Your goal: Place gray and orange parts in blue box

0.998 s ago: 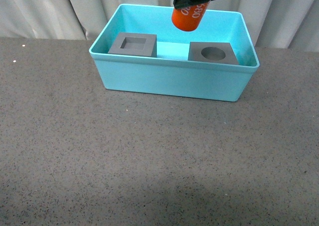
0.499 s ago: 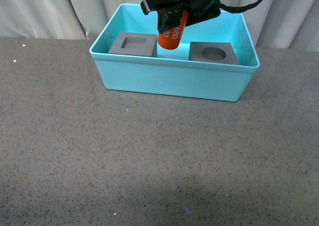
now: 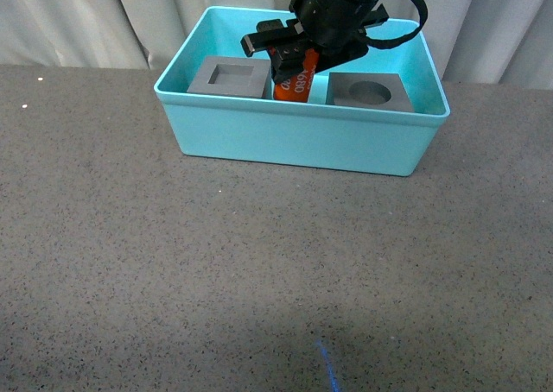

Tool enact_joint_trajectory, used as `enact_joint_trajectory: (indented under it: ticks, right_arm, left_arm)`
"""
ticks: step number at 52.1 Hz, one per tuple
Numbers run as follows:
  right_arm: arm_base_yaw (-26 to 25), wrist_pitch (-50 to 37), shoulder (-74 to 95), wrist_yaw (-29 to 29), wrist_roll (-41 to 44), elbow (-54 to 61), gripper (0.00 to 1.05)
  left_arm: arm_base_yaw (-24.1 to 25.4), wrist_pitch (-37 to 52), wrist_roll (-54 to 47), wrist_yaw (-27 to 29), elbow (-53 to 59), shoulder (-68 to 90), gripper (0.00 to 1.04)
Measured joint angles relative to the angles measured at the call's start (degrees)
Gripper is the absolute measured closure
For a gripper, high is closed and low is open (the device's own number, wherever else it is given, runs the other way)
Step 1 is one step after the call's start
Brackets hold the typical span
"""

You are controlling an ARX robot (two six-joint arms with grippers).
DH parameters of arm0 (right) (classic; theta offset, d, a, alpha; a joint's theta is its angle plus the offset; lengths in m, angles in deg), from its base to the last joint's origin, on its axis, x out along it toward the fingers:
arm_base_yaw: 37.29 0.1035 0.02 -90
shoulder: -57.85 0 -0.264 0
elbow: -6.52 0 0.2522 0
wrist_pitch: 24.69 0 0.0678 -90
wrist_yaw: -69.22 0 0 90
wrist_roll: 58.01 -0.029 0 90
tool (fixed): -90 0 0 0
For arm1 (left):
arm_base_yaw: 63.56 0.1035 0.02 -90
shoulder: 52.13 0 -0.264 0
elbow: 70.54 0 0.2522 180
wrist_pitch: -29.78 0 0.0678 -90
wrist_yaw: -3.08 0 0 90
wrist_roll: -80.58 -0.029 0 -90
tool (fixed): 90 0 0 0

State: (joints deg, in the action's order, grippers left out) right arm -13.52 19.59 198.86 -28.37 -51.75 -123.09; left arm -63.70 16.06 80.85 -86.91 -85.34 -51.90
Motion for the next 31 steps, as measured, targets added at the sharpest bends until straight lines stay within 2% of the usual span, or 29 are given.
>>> enact_joint_trajectory:
  ticks: [31]
  right_arm:
    - [0.0, 3.37, 3.89, 0.04, -0.59, -4.66, 0.6]
  left_arm:
    - [0.0, 0.0, 0.0, 0.0, 0.0, 0.0, 0.07]
